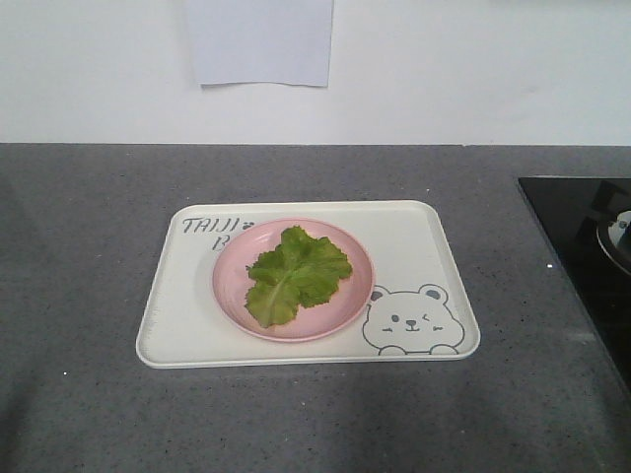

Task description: Transfer vegetables to tray and serve

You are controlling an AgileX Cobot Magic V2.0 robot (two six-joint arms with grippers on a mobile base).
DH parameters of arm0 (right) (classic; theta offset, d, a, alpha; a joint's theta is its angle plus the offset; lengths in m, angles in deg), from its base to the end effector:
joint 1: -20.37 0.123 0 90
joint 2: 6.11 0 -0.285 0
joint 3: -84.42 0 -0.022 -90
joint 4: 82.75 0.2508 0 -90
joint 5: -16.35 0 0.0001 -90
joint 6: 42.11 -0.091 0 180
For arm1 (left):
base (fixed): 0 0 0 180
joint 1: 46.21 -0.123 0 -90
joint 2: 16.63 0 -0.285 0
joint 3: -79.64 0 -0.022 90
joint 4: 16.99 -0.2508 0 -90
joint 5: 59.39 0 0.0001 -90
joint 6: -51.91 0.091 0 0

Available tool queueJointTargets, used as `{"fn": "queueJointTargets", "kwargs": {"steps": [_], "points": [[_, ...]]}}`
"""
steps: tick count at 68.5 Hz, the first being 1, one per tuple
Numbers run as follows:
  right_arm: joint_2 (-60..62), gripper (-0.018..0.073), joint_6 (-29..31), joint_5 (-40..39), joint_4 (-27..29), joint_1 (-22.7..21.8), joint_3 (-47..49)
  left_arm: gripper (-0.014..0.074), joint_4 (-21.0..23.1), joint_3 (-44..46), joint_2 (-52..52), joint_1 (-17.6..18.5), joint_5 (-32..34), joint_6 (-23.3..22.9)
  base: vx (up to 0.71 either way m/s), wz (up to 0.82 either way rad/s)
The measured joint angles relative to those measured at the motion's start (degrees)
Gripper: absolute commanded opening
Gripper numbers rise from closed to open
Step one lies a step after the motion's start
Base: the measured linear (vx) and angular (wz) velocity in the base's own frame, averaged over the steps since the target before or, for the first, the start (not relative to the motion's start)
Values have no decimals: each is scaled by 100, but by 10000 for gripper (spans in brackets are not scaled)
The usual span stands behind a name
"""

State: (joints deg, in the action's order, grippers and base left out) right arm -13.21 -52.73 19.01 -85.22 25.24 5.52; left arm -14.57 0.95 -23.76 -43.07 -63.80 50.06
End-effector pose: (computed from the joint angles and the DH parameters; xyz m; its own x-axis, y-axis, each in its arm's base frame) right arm 0.0566 0.0046 0.1997 0.0114 0.1433 -0.9896 -0.0854 0.9862 0.1418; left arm 0.0566 -0.0034 0.1981 -0.0082 -0.0740 -0.9972 0.0576 0.9956 -0.0743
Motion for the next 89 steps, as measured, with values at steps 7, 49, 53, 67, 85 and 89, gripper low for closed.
{"fn": "queueJointTargets", "kwargs": {"steps": [7, 49, 53, 67, 85, 89], "points": [[0, -2, 0, 0, 0, 0, 0, -6, 0, 0, 0, 0, 0, 0, 0, 0], [0, -2, 5, 0, 0, 0, 0, -6, 0, 0, 0, 0, 0, 0, 0, 0], [0, -2, 5, 0, 0, 0, 0, -6, 0, 0, 0, 0, 0, 0, 0, 0], [0, -2, 5, 0, 0, 0, 0, -6, 0, 0, 0, 0, 0, 0, 0, 0], [0, -2, 5, 0, 0, 0, 0, -6, 0, 0, 0, 0, 0, 0, 0, 0], [0, -2, 5, 0, 0, 0, 0, -6, 0, 0, 0, 0, 0, 0, 0, 0]]}}
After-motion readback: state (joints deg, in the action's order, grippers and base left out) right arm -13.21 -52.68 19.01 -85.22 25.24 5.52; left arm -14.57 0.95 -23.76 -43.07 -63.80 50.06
